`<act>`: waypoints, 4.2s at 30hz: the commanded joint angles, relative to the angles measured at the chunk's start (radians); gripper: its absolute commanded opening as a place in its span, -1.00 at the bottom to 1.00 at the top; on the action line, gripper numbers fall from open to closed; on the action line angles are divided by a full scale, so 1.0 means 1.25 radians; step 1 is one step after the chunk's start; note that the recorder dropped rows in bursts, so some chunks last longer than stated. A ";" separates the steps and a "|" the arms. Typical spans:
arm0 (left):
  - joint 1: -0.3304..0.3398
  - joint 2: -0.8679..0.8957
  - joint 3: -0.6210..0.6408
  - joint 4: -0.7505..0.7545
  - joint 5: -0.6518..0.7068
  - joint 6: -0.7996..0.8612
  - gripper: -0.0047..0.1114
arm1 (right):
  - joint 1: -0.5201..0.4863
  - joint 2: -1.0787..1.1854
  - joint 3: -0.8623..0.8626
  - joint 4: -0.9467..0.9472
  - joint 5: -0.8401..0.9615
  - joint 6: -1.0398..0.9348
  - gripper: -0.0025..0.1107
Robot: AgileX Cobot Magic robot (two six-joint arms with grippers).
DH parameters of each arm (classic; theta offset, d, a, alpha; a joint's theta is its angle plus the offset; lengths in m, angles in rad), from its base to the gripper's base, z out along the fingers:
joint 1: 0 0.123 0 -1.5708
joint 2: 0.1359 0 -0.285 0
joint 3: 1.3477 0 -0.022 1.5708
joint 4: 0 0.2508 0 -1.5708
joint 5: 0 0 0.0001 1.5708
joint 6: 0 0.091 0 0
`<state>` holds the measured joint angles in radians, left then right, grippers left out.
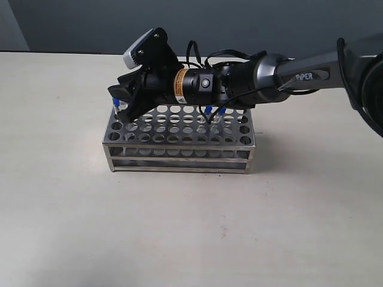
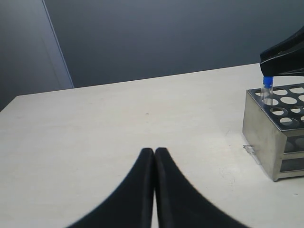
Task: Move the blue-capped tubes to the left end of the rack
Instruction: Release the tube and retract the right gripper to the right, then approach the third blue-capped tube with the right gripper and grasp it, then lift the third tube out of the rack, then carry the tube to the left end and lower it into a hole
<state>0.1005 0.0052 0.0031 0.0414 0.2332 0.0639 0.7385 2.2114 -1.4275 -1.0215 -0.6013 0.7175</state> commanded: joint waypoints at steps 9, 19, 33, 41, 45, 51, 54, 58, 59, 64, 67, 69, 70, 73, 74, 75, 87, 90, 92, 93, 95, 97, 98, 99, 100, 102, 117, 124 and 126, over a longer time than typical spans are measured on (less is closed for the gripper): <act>-0.004 -0.004 -0.002 0.002 -0.001 0.000 -0.90 | -0.003 -0.085 -0.004 0.011 0.132 0.082 -0.35; -0.004 -0.004 -0.002 0.002 -0.001 0.000 -0.90 | -0.139 -0.335 0.158 -0.028 0.191 0.095 -0.35; -0.004 -0.004 -0.002 0.002 -0.001 0.000 -0.90 | -0.279 -0.386 0.500 0.030 -0.009 0.078 -0.35; -0.004 -0.004 -0.002 0.002 -0.001 0.000 -0.90 | -0.279 -0.323 0.500 0.067 -0.060 0.069 -0.35; -0.004 -0.004 -0.002 0.002 -0.001 0.000 -0.90 | -0.279 -0.309 0.500 0.070 -0.075 0.069 -0.35; -0.004 -0.004 -0.002 0.002 -0.001 0.000 -0.90 | -0.277 -0.307 0.500 0.065 -0.075 0.062 -0.35; -0.004 -0.004 -0.002 0.002 -0.001 0.000 -0.90 | -0.274 -0.307 0.500 0.056 -0.074 0.044 -0.35; -0.004 -0.004 -0.002 0.002 -0.001 0.000 -0.90 | -0.247 -0.307 0.500 0.046 -0.044 0.004 -0.35; -0.004 -0.004 -0.002 0.002 -0.001 0.000 -0.90 | -0.240 -0.307 0.500 0.046 -0.035 -0.012 -0.35; -0.004 -0.004 -0.002 0.002 -0.001 0.000 -0.90 | -0.199 -0.307 0.500 0.083 0.046 -0.079 -0.35; -0.004 -0.004 -0.002 0.002 -0.001 0.000 -0.90 | -0.197 -0.307 0.500 0.087 0.055 -0.088 -0.35; -0.004 -0.004 -0.002 0.002 -0.001 0.000 -0.90 | -0.197 -0.305 0.500 0.089 0.055 -0.094 -0.35; -0.004 -0.004 -0.002 0.002 -0.001 0.000 -0.90 | -0.197 -0.304 0.500 0.091 0.059 -0.094 -0.35; -0.004 -0.004 -0.002 0.002 -0.001 0.000 -0.90 | -0.197 -0.294 0.500 0.091 0.061 -0.096 -0.35; -0.004 -0.004 -0.002 0.002 -0.001 0.000 -0.90 | -0.197 -0.290 0.500 0.091 0.061 -0.096 -0.35; -0.004 -0.004 -0.002 0.002 -0.001 0.000 -0.90 | -0.197 -0.284 0.500 0.091 0.057 -0.096 -0.35; -0.004 -0.004 -0.002 0.002 -0.001 0.000 -0.90 | -0.197 -0.265 0.500 0.156 0.055 -0.115 -0.97; -0.004 -0.004 -0.002 0.002 -0.001 0.000 -0.90 | -0.197 -0.279 0.500 0.145 0.072 -0.115 -0.96; -0.004 -0.004 -0.002 0.002 -0.001 0.000 -0.90 | -0.197 -0.320 0.500 0.124 0.101 -0.115 -0.97; -0.004 -0.004 -0.002 0.002 -0.001 0.000 -0.90 | -0.197 -0.337 0.500 0.122 0.116 -0.115 -0.97; -0.004 -0.004 -0.002 0.002 -0.001 0.000 -0.90 | -0.197 -0.384 0.500 0.112 0.133 -0.115 -0.97; -0.004 -0.004 -0.002 0.002 -0.001 0.000 -0.90 | -0.197 -0.434 0.498 0.086 0.133 -0.115 -0.97; -0.004 -0.004 -0.002 0.002 -0.001 0.000 -0.90 | -0.197 -0.458 0.497 0.078 0.133 -0.115 -0.97; -0.004 -0.004 -0.002 0.002 -0.001 0.000 -0.90 | -0.197 -0.476 0.493 0.069 0.133 -0.115 -0.97; -0.004 -0.004 -0.002 0.002 -0.001 0.000 -0.90 | -0.197 -0.495 0.489 0.067 0.133 -0.115 -0.97; -0.004 -0.004 -0.002 0.002 -0.001 0.000 -0.90 | -0.197 -0.523 0.476 0.067 0.120 -0.115 -0.97; -0.004 -0.004 -0.002 0.002 -0.001 0.000 -0.90 | 0.053 -0.263 0.207 0.030 0.081 -0.090 -0.97; -0.004 -0.004 -0.002 0.002 -0.001 0.000 -0.90 | 0.066 -0.231 0.180 -0.047 0.122 -0.016 -0.97; -0.004 -0.004 -0.002 0.002 -0.001 0.000 -0.90 | 0.066 -0.230 0.180 -0.066 0.130 -0.002 -0.97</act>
<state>0.1005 0.0052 0.0031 0.0414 0.2332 0.0639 0.8195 1.9253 -1.1972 -1.0629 -0.4514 0.6795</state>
